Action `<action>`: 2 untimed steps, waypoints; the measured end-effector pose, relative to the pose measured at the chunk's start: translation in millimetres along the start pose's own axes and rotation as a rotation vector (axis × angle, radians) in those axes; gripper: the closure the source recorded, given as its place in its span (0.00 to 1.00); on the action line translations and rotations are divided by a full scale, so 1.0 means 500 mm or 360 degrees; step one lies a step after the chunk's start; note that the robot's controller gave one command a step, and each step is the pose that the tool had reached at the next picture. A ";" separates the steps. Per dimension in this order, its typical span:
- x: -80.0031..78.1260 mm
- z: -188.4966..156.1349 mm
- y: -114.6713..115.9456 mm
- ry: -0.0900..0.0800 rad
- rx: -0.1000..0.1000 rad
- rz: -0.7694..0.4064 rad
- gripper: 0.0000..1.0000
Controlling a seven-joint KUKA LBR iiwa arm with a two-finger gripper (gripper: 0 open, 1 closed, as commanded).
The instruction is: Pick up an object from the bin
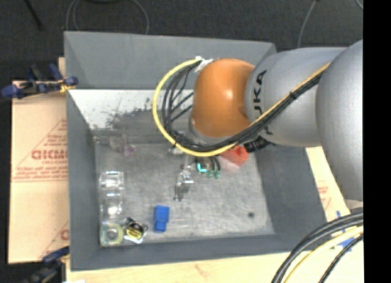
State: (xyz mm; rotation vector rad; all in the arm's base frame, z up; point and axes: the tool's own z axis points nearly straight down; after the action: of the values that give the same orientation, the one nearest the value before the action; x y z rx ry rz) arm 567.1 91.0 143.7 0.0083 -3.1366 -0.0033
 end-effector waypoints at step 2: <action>0.143 0.109 0.067 -0.0009 0.0001 -0.0269 1.00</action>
Offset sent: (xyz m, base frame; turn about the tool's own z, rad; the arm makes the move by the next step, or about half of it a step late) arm -0.0722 0.0333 -0.0544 -0.1732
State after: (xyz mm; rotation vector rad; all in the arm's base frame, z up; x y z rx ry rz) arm 495.4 124.4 89.5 0.2735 -3.1306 -0.0033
